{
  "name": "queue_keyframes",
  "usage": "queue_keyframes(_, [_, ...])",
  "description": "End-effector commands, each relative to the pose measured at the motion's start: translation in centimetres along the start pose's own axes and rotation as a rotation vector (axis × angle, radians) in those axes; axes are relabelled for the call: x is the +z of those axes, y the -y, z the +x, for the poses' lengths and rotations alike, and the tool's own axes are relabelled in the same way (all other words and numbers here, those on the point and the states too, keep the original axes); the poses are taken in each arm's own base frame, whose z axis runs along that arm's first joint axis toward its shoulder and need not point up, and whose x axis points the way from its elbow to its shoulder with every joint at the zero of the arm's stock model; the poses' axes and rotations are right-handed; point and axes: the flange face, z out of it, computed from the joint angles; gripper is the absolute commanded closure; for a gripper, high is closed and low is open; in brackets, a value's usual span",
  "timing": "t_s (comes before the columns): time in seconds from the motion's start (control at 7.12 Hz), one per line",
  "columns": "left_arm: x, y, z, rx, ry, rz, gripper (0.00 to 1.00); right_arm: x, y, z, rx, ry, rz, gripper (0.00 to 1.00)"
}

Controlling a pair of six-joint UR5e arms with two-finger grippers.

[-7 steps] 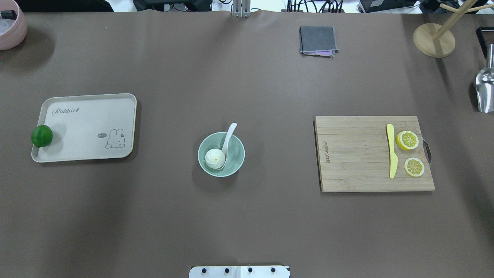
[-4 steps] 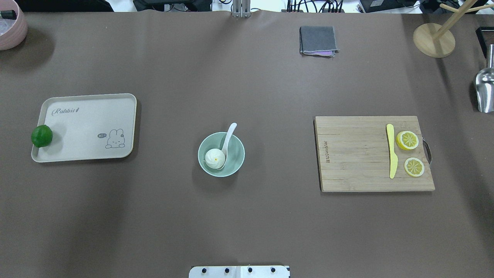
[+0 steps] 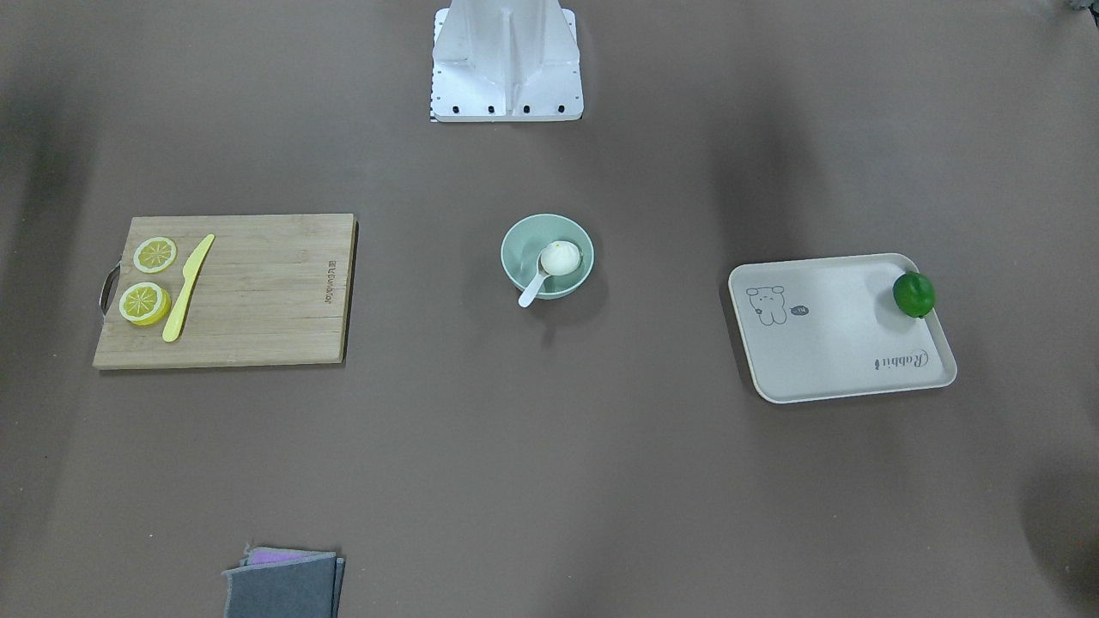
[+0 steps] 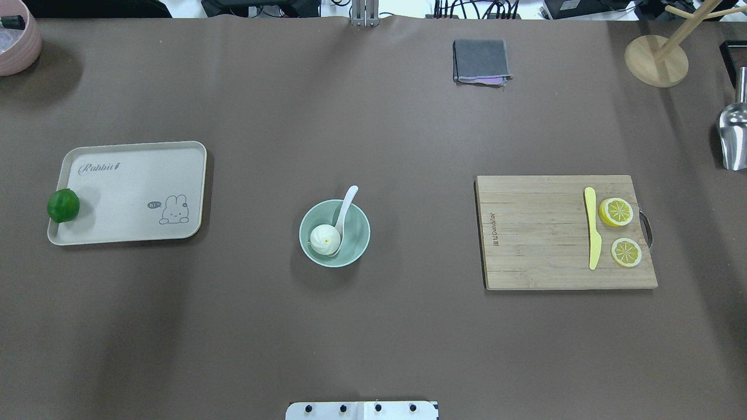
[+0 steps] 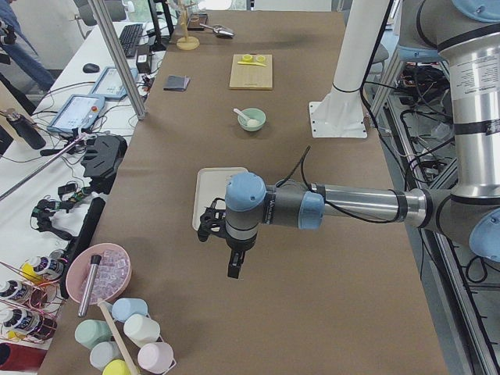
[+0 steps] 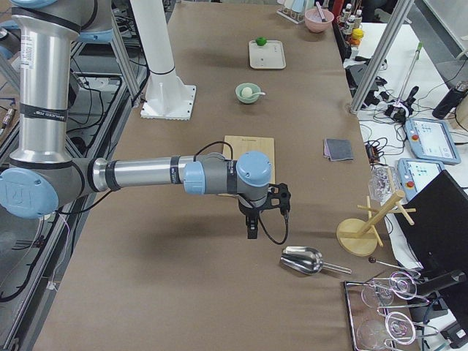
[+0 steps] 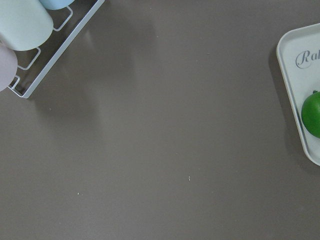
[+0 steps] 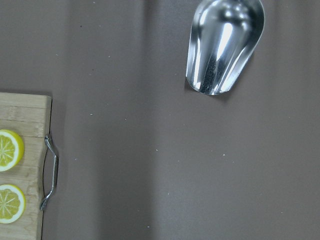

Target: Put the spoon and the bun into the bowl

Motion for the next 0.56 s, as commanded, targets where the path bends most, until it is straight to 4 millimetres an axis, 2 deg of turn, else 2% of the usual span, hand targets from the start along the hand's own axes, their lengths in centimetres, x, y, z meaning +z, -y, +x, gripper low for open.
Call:
queue_keyframes(0.0, [-0.6, 0.2, 0.6, 0.009, -0.006, 0.014, 0.02, 0.0, 0.0, 0.4, 0.004, -0.026, -0.001, 0.0])
queue_keyframes(0.28, [-0.2, 0.2, 0.8, -0.006, -0.073, 0.013, 0.02, 0.5, 0.1, 0.8, 0.014, -0.028, -0.011, 0.0])
queue_keyframes(0.42, [-0.3, 0.2, 0.9, -0.004, -0.071, 0.016, 0.02, 1.4, -0.2, 1.7, 0.033, -0.022, -0.03, 0.0])
